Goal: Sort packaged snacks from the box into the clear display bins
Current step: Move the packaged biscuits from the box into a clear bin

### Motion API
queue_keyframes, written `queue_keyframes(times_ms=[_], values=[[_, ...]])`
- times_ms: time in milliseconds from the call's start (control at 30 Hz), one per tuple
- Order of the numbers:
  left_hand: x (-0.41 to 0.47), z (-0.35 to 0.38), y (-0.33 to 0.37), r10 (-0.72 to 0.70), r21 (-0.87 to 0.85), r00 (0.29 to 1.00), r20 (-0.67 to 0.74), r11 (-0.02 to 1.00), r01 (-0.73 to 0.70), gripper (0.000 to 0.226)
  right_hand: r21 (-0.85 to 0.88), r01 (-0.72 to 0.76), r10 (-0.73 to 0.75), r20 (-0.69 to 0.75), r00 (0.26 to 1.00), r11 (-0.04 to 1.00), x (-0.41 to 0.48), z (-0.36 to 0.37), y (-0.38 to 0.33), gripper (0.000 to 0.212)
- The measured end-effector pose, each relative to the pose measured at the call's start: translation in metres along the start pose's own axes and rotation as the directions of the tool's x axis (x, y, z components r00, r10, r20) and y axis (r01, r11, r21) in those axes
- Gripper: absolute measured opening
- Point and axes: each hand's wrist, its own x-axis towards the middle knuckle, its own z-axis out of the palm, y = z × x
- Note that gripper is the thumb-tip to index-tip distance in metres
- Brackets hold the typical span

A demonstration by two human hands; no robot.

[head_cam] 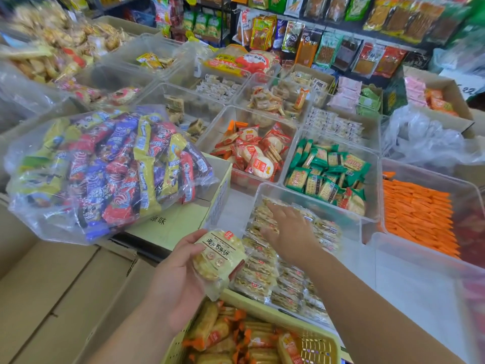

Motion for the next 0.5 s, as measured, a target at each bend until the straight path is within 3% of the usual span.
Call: queue_keyframes(times_ms=[100,200,333,400,467,500], values=[[0.002,0.006,-0.001,-0.002,0.014,1.000,-0.014,1.000,0.002,0.041,0.074,0.256,-0.244,-0.140,0.960,0.964,-0.036,-0.008,-0.006,0.079],[0.007,0.016,-0.009,-0.033,0.125,0.999,-0.012,0.992,0.034,0.034,0.208,0.449,-0.399,-0.243,0.884,0.869,-0.069,-0.014,-0.012,0.064],[0.015,0.040,-0.022,-0.077,0.274,0.997,0.020,0.959,0.068,0.041,0.351,0.481,-0.378,-0.324,0.867,0.803,-0.088,-0.021,-0.006,0.049],[0.021,0.050,-0.026,-0.051,0.372,0.998,0.026,0.927,0.037,0.030,0.353,0.488,-0.361,-0.369,0.857,0.798,-0.091,-0.023,0.002,0.043],[0.034,0.053,-0.029,0.077,0.597,0.997,0.000,0.800,-0.062,0.027,0.370,0.435,-0.293,-0.380,0.877,0.821,-0.089,-0.024,0.012,0.032],[0.042,0.051,-0.029,0.158,0.749,0.987,0.012,0.653,-0.114,0.027,0.390,0.373,-0.230,-0.367,0.901,0.842,-0.087,-0.026,0.017,0.029]])
